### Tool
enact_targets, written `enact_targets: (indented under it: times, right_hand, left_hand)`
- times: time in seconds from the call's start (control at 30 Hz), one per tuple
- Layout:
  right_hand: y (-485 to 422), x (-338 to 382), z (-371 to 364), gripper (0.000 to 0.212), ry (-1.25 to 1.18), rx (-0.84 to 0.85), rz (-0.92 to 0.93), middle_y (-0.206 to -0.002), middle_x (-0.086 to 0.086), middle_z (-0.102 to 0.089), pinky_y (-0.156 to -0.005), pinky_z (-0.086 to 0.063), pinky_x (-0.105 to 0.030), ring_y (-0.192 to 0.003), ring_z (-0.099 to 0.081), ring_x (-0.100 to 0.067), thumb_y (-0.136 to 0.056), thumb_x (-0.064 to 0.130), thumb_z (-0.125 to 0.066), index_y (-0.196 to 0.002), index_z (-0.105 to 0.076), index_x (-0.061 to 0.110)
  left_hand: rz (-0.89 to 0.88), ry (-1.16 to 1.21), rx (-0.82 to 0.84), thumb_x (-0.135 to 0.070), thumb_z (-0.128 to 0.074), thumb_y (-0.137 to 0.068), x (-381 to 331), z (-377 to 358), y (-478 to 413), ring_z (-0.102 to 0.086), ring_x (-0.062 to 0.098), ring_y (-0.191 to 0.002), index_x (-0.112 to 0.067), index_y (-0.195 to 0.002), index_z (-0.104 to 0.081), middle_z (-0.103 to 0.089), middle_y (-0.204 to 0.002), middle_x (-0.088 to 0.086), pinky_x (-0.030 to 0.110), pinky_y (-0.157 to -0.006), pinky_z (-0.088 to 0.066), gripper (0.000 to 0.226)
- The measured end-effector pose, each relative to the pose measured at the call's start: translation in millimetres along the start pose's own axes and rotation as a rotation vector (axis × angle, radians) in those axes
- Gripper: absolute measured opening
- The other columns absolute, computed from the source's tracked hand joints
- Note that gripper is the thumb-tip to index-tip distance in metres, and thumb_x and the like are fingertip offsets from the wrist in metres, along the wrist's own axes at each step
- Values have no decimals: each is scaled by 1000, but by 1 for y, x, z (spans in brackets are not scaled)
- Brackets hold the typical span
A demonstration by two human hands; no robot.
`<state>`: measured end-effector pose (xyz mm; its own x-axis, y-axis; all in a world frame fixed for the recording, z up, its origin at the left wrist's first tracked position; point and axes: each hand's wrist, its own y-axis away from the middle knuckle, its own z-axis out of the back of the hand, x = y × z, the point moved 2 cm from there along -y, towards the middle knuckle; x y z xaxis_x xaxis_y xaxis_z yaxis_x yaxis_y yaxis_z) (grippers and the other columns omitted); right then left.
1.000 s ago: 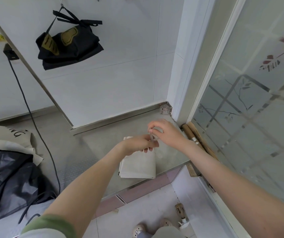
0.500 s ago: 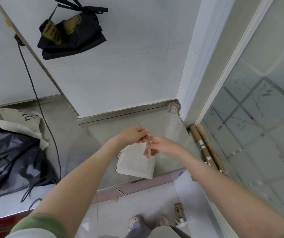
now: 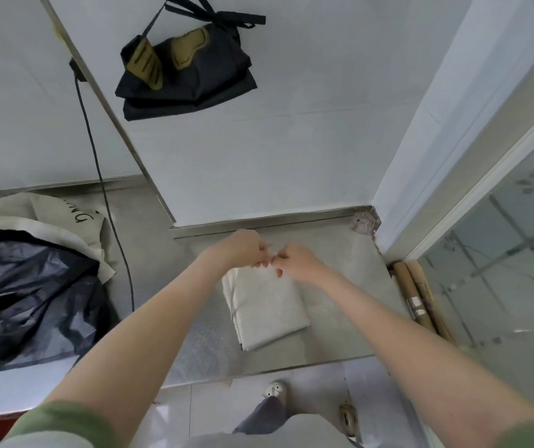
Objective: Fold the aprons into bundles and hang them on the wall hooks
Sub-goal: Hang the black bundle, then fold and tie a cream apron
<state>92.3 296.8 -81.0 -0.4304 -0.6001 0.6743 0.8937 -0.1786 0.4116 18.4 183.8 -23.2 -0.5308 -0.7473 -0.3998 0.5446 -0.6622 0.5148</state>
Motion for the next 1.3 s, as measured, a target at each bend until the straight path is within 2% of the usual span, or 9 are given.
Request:
enact_targets:
  times: [0.17, 0.43, 0.53, 0.7, 0.87, 0.97, 1.07, 1.17, 1.3]
  right_hand:
    - [-15, -11, 12, 23, -727, 86, -69, -81, -9, -62, -81, -30, -33, -75, -55, -12, -91, 21, -44, -89, -66, 13]
    - [-34, -49, 11, 19, -1106, -212, -252, -65, 8, -67, -74, -37, -26, -73, -59, -10, -96, 16, -52, -79, -61, 17]
    - [-41, -50, 12, 22, -1248, -245, -259, -69, 7, -70, -79, -38, -27, -80, -60, -11, -98, 15, -45, -82, -61, 15]
    - [-46, -47, 9, 27, -1597, -265, -244, -76, -6, -73, -88, -47, -28, -87, -63, -21, -101, 9, -36, -86, -57, 2]
    - [-48, -58, 4, 34, -1848, -352, -330, -62, -12, -57, -60, -59, -31, -55, -67, -21, -102, 6, -34, -71, -49, 4]
    - [-46, -67, 2, 31, -1783, -314, -346, -50, -3, -49, -42, -43, -21, -38, -45, -13, -102, 7, -34, -72, -43, 9]
    - [-42, -76, -2, 24, -1305, -214, -296, -61, -6, -50, -37, -26, -18, -37, -35, -8, -101, 6, -39, -78, -42, 11]
    - [-36, -83, -5, 11, -585, -106, -247, -81, -5, -58, -50, -34, -18, -55, -47, -6, -92, 20, -60, -92, -51, 13]
    - [-30, -91, -5, 32, -90, 54, -226, -106, -1, -62, -77, -43, -25, -95, -58, -17, -81, 32, -71, -108, -57, 22]
  left_hand:
    - [-182, -11, -65, -22, -48, -95, -2, 4, -24, -51, 14, -67, -14, -82, -70, -59, -71, 3, 18, -56, -36, 27]
    - [-332, -6, 12, -30, -36, -104, -5, -14, -53, -52, 13, -99, -19, -123, -60, -60, -109, -9, 23, -78, -35, 33]
    - [-257, 349, 37, -33, -36, -103, 10, -22, -61, -54, 10, -105, -26, -132, -55, -59, -116, -11, 18, -84, -36, 35]
    - [-172, 734, -270, -28, -42, -102, 34, -40, -71, -58, 12, -109, -20, -117, -66, -65, -115, -6, 27, -98, -41, 30]
    - [29, 1018, -424, -18, -40, -103, 48, -54, -73, -56, 11, -83, -18, -78, -62, -66, -87, 0, 19, -79, -42, 33]
    - [116, 946, -370, -18, -38, -103, 60, -63, -83, -55, 12, -70, -17, -75, -56, -62, -74, 0, 22, -72, -43, 34]
    - [179, 792, -157, -18, -36, -104, 70, -77, -93, -54, 11, -64, -14, -77, -52, -61, -69, 0, 20, -67, -45, 32]
    - [223, 622, -1, -14, -33, -104, 81, -91, -97, -55, 10, -64, -17, -75, -47, -58, -66, -1, 18, -70, -46, 32]
    - [258, 367, 89, -9, -42, -98, 93, -99, -95, -56, 24, -92, -20, -69, -41, -55, -77, 2, 38, -91, -42, 31]
